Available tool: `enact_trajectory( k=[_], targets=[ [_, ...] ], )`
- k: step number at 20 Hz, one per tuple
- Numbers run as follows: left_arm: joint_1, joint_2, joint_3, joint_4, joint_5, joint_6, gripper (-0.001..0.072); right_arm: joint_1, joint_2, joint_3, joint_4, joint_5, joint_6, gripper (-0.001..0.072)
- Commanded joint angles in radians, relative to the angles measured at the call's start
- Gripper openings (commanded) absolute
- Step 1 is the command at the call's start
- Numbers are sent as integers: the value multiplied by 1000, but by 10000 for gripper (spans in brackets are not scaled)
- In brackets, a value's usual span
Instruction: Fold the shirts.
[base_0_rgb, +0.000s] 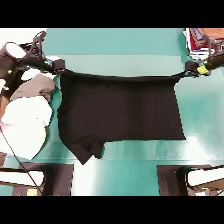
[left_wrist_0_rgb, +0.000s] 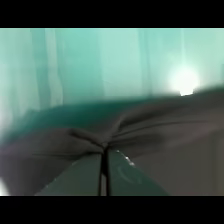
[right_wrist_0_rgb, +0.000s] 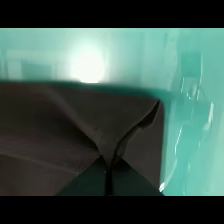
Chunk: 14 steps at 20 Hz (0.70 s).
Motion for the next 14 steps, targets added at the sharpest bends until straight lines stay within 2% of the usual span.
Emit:
enact_trajectory(
  k=[1,3,5,6,8,10,13,14],
  targets=[
    [0,-99,48,-19,137,18,26,1,-118,107,-3,-54,0,13],
    [6,-95,80,0,57,17,25,1,-119,143,-7,-50,0,14],
    [8,-85,95,77,-133,0,24,1,-98,126,-38,-8,-1,13],
    [6,-79,83,137,-204,-36,23,2,-80,90,-72,6,-1,13],
    [6,-53,6,196,-220,-55,23,10,-36,-17,-92,-5,-1,13],
    [6,-26,-89,196,-185,-55,24,10,2,-134,-91,-32,-1,13],
    [6,-20,-187,190,-204,-68,27,10,49,-275,-82,-76,0,15],
    [6,-19,-206,189,-206,-84,152,10,63,-312,-68,-85,5,43]
  ],
)
